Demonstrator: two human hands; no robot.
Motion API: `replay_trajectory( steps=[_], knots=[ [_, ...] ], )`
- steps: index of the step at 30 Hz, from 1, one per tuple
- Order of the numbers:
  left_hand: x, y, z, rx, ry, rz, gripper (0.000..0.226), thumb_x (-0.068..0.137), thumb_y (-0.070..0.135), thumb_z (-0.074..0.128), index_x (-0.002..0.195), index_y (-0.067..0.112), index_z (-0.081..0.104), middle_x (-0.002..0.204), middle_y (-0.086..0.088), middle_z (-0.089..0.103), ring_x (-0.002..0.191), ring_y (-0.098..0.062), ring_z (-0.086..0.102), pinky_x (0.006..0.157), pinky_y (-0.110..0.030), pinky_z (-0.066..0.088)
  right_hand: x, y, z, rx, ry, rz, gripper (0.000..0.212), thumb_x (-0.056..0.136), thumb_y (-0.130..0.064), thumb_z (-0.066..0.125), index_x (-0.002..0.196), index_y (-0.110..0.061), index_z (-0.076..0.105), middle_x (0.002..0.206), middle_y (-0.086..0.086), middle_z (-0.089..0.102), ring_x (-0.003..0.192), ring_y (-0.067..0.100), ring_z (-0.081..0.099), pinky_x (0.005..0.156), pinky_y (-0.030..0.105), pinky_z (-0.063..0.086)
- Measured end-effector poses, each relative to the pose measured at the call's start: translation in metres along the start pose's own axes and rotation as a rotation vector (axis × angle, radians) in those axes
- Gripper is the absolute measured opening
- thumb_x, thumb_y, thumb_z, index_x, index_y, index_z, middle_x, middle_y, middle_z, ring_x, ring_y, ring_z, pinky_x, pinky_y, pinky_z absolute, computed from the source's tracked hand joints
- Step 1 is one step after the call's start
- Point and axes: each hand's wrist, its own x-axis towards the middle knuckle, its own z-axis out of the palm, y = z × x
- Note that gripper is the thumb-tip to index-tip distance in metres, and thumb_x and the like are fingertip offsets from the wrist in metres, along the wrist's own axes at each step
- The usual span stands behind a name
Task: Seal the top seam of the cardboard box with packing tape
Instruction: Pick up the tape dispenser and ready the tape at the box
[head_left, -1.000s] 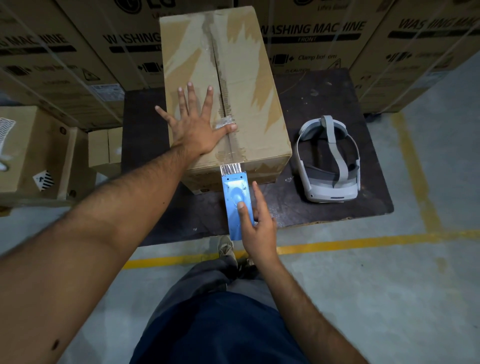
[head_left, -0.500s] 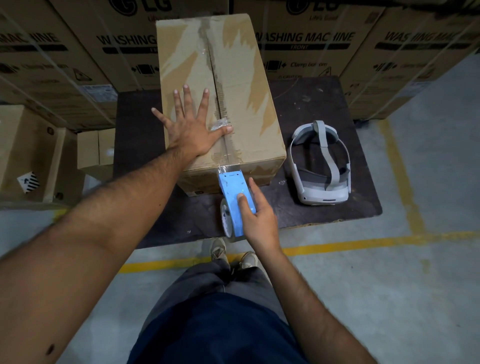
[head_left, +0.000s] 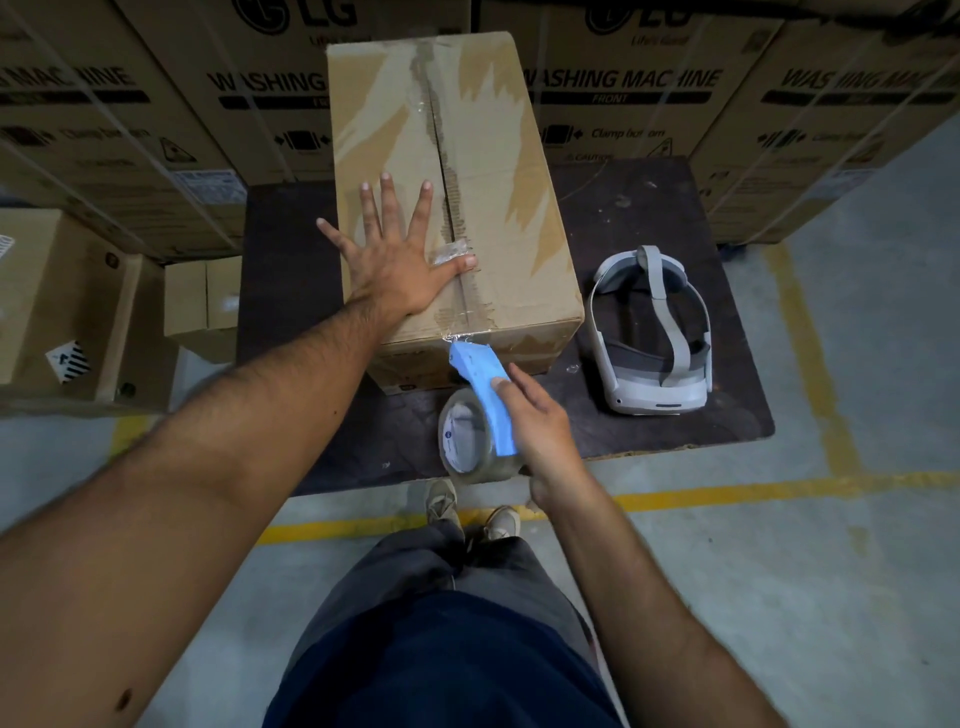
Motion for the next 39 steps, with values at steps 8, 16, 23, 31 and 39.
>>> replay_trajectory(
  steps=[8, 16, 23, 31, 39],
  knots=[
    [0.001, -0.001, 0.0, 0.004, -0.001, -0.001, 0.114, 0.076, 0.104, 0.014, 0.166, 0.04, -0.015, 0.177, -0.012, -0.02, 0.163, -0.039, -0.018, 0.11, -0.091, -0.003, -0.019, 0.039, 0.004, -0.19, 0.054, -0.13, 0.06, 0.103, -0.044, 0.067, 0.159, -0.042, 0.046, 0.145, -0.014, 0.061, 0.117, 0.007, 0.065, 0.082, 0.007, 0.053],
    [-0.003, 0.001, -0.002, -0.024, 0.012, 0.002, 0.113, 0.077, 0.103, 0.014, 0.167, 0.04, -0.012, 0.178, -0.011, -0.019, 0.163, -0.038, -0.017, 0.111, -0.09, -0.004, -0.027, 0.034, 0.015, -0.395, 0.188, -0.417, 0.064, 0.101, -0.061, 0.05, 0.16, -0.06, 0.025, 0.149, -0.022, 0.062, 0.129, 0.018, 0.063, 0.119, 0.063, 0.041],
    [-0.005, 0.0, -0.003, 0.003, 0.056, 0.044, 0.104, 0.086, 0.095, 0.011, 0.169, 0.035, -0.007, 0.178, -0.015, -0.013, 0.164, -0.039, -0.013, 0.115, -0.086, -0.006, -0.019, 0.04, 0.02, -0.414, 0.206, -0.424, 0.063, 0.102, -0.061, 0.048, 0.159, -0.062, 0.023, 0.144, -0.011, 0.069, 0.116, 0.011, 0.061, 0.117, 0.065, 0.042],
    [-0.026, -0.007, -0.014, -0.109, 0.146, 0.386, 0.076, 0.105, 0.071, 0.029, 0.17, 0.039, 0.006, 0.179, -0.012, -0.012, 0.165, -0.033, -0.016, 0.129, -0.065, -0.007, -0.015, 0.042, 0.016, -0.399, 0.213, -0.447, 0.064, 0.102, -0.055, 0.049, 0.164, -0.046, 0.033, 0.145, -0.008, 0.069, 0.112, 0.005, 0.05, 0.118, 0.066, 0.041],
    [-0.065, -0.012, -0.006, -0.018, 0.006, 0.464, 0.095, 0.092, 0.09, 0.033, 0.169, 0.043, 0.003, 0.178, -0.005, -0.021, 0.162, -0.029, -0.027, 0.128, -0.064, -0.013, -0.016, 0.044, 0.005, -0.378, 0.219, -0.474, 0.062, 0.104, -0.053, 0.05, 0.163, -0.045, 0.035, 0.138, -0.042, 0.051, 0.118, 0.006, 0.057, 0.119, 0.066, 0.04]
  ],
)
